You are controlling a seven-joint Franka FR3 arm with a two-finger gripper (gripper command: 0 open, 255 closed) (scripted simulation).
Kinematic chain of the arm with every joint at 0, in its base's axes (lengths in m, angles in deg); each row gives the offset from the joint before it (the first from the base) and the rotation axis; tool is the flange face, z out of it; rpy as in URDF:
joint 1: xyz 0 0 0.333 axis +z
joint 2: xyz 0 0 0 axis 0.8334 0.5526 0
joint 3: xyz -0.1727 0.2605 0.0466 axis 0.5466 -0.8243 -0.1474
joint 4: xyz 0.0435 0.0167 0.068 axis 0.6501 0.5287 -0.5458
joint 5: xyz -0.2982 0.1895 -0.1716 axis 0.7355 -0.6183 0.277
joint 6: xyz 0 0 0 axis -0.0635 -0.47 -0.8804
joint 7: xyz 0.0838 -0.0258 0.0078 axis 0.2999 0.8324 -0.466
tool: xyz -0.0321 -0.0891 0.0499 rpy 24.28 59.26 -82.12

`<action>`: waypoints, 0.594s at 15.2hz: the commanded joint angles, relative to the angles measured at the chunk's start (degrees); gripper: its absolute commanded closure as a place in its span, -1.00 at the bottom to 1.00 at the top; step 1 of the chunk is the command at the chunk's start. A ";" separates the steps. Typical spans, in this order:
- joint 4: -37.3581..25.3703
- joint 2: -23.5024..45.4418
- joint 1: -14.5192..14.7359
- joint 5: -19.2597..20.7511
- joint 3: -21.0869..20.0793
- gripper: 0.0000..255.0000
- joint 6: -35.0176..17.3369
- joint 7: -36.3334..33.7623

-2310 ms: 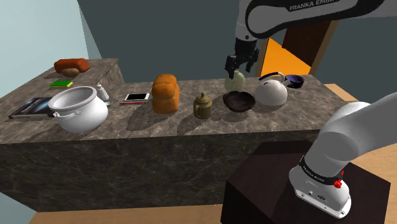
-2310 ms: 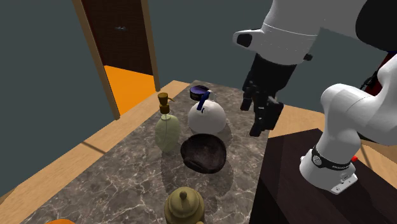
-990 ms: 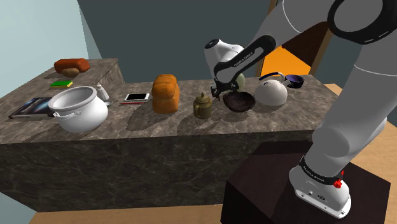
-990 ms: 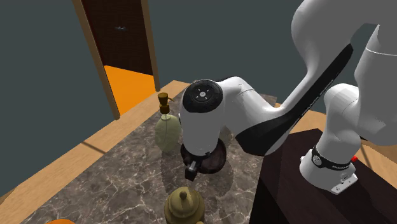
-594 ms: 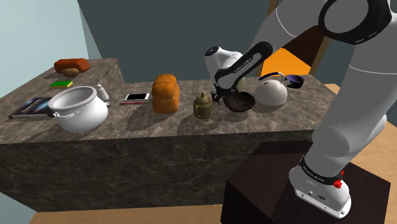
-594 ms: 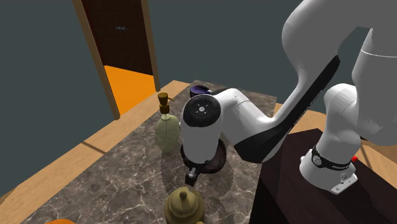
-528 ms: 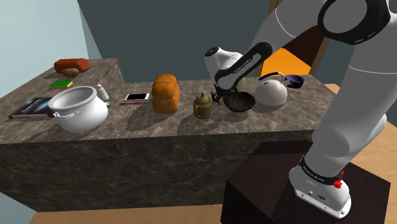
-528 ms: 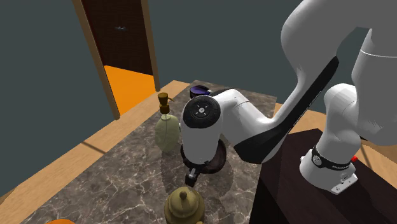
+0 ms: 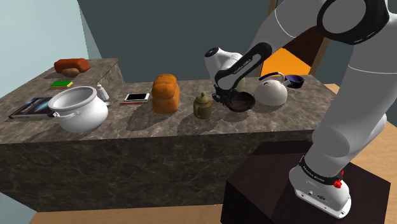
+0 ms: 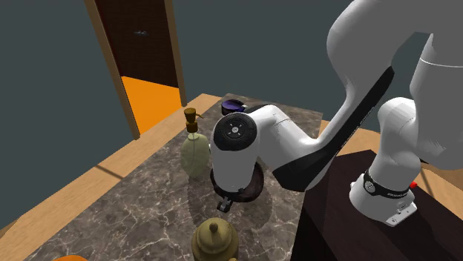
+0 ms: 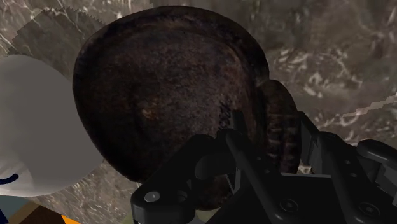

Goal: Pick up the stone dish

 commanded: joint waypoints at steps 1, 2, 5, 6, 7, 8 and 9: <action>0.04 0.05 0.00 -0.01 0.00 1.00 -0.03 -0.01; 0.04 -0.09 -0.02 -0.09 -0.02 1.00 0.08 0.09; -0.39 -1.74 -0.11 -1.32 -0.28 1.00 1.84 1.40; -0.56 -2.27 -0.13 -1.71 -0.35 1.00 2.43 1.82; -0.74 -2.79 -0.14 -2.09 -0.42 1.00 3.03 2.24; -0.94 -3.30 -0.16 -2.46 -0.49 1.00 3.63 2.65; -1.15 -3.79 -0.17 -2.82 -0.55 1.00 4.24 3.06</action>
